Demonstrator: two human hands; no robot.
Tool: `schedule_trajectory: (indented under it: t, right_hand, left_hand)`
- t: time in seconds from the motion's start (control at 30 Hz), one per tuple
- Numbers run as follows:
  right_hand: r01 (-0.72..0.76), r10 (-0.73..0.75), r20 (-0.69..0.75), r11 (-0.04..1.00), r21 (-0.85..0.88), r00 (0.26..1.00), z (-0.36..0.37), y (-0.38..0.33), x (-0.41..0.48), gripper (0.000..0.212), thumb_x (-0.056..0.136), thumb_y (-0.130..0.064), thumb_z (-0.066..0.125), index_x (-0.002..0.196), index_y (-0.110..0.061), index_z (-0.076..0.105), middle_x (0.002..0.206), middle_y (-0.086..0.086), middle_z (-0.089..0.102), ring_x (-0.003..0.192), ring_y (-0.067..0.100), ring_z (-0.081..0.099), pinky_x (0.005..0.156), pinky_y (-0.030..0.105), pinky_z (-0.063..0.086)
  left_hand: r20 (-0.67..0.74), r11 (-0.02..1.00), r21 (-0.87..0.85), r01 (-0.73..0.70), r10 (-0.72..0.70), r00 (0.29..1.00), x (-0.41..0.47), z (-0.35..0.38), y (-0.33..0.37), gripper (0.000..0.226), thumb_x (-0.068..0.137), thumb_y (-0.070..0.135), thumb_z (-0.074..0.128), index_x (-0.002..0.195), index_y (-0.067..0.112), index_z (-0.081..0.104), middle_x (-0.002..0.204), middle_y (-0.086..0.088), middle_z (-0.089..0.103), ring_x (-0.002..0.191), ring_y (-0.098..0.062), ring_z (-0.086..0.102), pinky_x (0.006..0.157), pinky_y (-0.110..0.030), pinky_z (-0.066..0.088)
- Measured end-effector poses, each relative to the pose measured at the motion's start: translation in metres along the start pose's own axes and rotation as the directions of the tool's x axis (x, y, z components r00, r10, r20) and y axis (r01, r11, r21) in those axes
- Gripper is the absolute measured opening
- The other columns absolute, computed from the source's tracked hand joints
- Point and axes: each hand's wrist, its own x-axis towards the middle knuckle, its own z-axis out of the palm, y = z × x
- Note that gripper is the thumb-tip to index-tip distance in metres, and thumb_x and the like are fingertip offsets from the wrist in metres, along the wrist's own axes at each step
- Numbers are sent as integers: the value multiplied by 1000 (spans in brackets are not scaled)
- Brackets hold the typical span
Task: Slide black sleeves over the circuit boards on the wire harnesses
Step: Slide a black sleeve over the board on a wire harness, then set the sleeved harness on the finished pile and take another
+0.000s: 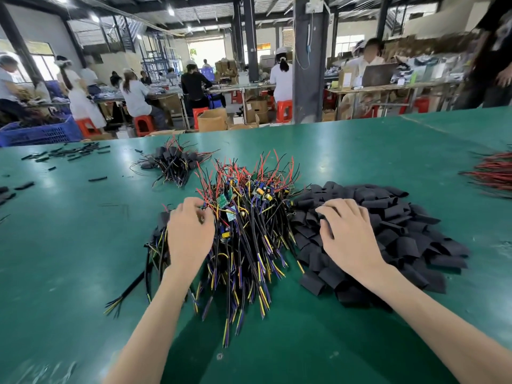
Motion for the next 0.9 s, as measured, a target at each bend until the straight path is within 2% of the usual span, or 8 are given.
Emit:
schedule_trajectory:
  t: [0.13, 0.27, 0.37, 0.47, 0.53, 0.63, 0.77, 0.9]
  right_hand:
    - [45, -45, -72, 999, 5, 996, -2, -1, 3, 21, 78, -10, 53, 92, -11, 68, 94, 2, 61, 91, 26, 56, 81, 35, 36]
    - [66, -67, -86, 998, -12, 994, -1, 2, 2, 19, 78, -10, 52, 89, -11, 68, 91, 3, 62, 88, 27, 56, 78, 36, 38]
    - [66, -68, -83, 997, -30, 994, 1, 5, 2, 26, 81, -15, 44, 87, -11, 69, 90, 2, 62, 87, 27, 55, 77, 37, 39]
    - [86, -88, -55, 996, -39, 995, 2, 6, 0, 30, 81, -16, 40, 87, -11, 69, 88, 3, 62, 87, 28, 56, 77, 37, 37]
    - [100, -102, -38, 994, -38, 994, 2, 8, -2, 29, 80, -15, 41, 86, -11, 69, 88, 3, 62, 85, 29, 58, 77, 36, 36]
    - [47, -46, -42, 999, 9, 998, -1, 12, -1, 19, 78, -7, 51, 84, -11, 69, 86, 2, 63, 84, 29, 58, 75, 37, 38]
    - [-182, 184, -1, 974, 138, 983, -9, 21, 8, 16, 80, 2, 59, 87, -9, 69, 88, 6, 64, 88, 32, 56, 76, 42, 42]
    - [-305, 293, 104, 944, 127, 950, -17, 38, 13, 21, 87, -1, 51, 98, -7, 68, 96, 10, 63, 97, 31, 53, 86, 48, 42]
  left_hand:
    - [-1, 999, -45, 11, -11, 1000, 6, 13, 22, 27, 94, 29, 52, 110, 9, 60, 101, -8, 63, 102, -28, 51, 93, -39, 39]
    - [-71, 987, 21, -162, 163, 984, 11, 24, 50, 26, 92, 32, 53, 108, 14, 62, 106, -6, 62, 105, -24, 47, 90, -35, 35]
    - [40, 940, 181, -288, 286, 957, 16, 40, 74, 40, 90, 46, 52, 117, 17, 58, 116, -4, 56, 113, -24, 43, 95, -37, 33]
    - [194, 865, 394, -310, 251, 948, 24, 53, 88, 55, 88, 57, 50, 122, 14, 55, 126, -8, 49, 121, -28, 37, 100, -40, 29]
    - [214, 853, 427, -301, 229, 950, 29, 57, 89, 47, 89, 52, 54, 117, 14, 58, 124, -9, 52, 121, -29, 38, 99, -39, 28]
    - [160, 939, 259, -225, 188, 969, 31, 58, 88, 29, 89, 37, 62, 109, 17, 59, 114, -5, 61, 116, -28, 43, 95, -38, 27]
    - [66, 986, -111, -121, 129, 989, 32, 46, 93, 19, 89, 23, 64, 102, 10, 59, 100, -5, 67, 100, -23, 56, 89, -31, 35]
    - [-161, 803, -595, -39, -71, 984, 40, 10, 113, 20, 88, 13, 65, 105, 4, 59, 92, 1, 64, 76, -2, 56, 74, -9, 41]
